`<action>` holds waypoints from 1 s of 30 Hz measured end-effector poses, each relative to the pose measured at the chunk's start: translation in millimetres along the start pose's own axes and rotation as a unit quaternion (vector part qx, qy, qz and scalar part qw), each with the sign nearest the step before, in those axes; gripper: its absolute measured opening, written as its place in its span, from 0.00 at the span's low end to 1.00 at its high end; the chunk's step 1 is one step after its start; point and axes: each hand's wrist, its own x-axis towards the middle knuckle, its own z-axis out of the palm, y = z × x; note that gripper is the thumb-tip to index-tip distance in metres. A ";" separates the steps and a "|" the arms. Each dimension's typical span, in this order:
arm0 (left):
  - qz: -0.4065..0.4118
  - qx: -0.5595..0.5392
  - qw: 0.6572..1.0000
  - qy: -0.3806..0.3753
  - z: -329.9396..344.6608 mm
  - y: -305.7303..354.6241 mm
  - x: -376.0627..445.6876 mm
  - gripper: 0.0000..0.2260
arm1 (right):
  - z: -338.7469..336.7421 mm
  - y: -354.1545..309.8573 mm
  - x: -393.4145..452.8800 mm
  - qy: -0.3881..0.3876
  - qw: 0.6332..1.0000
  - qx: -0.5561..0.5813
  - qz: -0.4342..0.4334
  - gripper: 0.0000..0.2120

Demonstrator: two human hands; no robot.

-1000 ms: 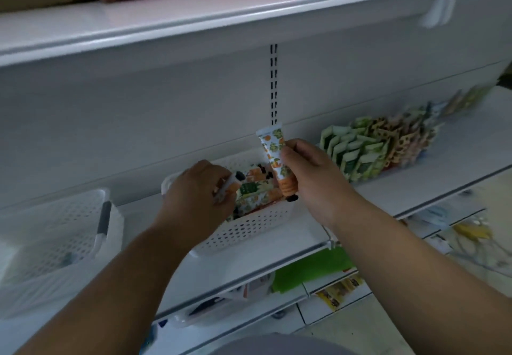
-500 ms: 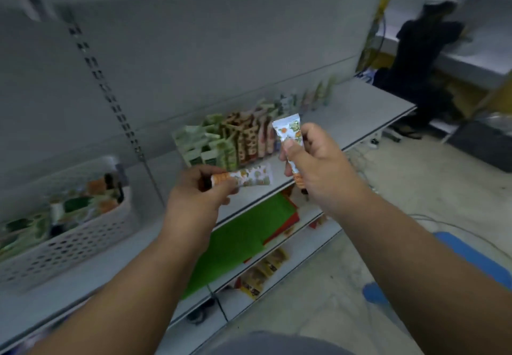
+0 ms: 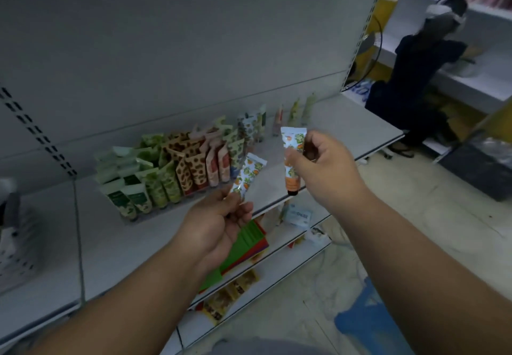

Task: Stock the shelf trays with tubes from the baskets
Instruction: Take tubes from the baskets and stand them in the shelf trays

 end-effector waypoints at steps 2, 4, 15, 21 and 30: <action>0.002 -0.014 1.000 0.001 10.9 1.2 12.2 0.05 | -7.0 7.7 18.4 0.002 0.999 -0.035 -0.006 0.03; 0.007 -0.009 1.000 0.002 20.8 0.6 20.9 0.05 | -14.5 13.2 38.4 -0.007 0.998 -0.059 -0.015 0.03; 0.165 0.159 0.962 0.148 59.4 -32.2 84.9 0.08 | -0.2 63.0 175.7 -0.106 0.962 -0.149 -0.202 0.08; 0.227 0.182 0.928 0.233 77.3 -53.8 103.7 0.12 | 22.8 78.9 216.2 -0.179 0.923 -0.167 -0.297 0.10; 0.249 0.342 0.843 0.332 95.8 -67.8 114.7 0.11 | 32.5 93.9 219.0 -0.189 0.901 -0.164 -0.354 0.11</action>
